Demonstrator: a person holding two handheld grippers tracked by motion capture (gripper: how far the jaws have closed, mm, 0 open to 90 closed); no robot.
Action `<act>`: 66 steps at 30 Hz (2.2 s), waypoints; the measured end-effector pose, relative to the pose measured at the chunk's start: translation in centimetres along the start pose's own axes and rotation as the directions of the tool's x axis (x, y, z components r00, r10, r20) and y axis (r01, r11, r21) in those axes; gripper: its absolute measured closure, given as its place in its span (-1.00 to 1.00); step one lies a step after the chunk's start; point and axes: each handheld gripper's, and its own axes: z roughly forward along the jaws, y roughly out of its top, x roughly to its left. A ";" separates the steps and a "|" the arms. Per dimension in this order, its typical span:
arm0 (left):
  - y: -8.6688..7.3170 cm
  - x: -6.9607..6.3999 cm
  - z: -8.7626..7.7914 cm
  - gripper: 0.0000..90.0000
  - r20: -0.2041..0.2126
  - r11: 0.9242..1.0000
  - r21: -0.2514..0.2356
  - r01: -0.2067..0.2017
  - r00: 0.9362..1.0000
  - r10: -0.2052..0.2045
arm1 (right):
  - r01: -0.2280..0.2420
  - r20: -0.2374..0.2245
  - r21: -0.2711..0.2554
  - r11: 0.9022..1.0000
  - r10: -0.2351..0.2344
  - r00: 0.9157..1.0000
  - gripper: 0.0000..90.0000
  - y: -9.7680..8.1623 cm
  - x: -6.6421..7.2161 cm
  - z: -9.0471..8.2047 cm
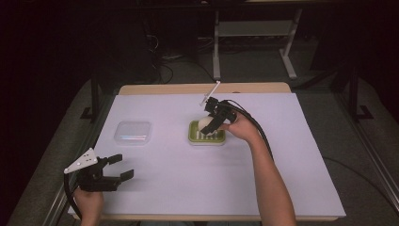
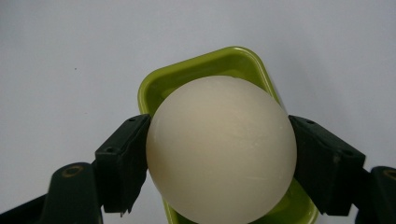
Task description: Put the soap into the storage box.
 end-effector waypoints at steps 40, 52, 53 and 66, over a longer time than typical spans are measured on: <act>0.0 0.0 0.1 -0.71 0.004 1.000 0.005 0.001 1.000 -0.001 | -0.024 -0.016 0.045 0.999 0.025 1.000 -0.47 -0.3 -0.3 2.1; 0.0 0.0 0.1 -0.71 0.005 1.000 0.006 0.001 1.000 -0.001 | -0.023 -0.013 0.048 0.999 0.023 1.000 -0.48 -0.4 -0.3 2.2; 0.0 0.0 0.1 -0.71 0.005 1.000 0.004 0.003 1.000 -0.003 | -0.026 -0.013 0.048 0.998 0.026 1.000 -0.48 -0.4 -0.3 2.2; 0.0 0.0 0.1 -0.71 0.003 1.000 0.004 0.002 1.000 -0.002 | -0.021 -0.005 0.047 0.999 0.021 1.000 -0.48 -0.3 -0.3 2.2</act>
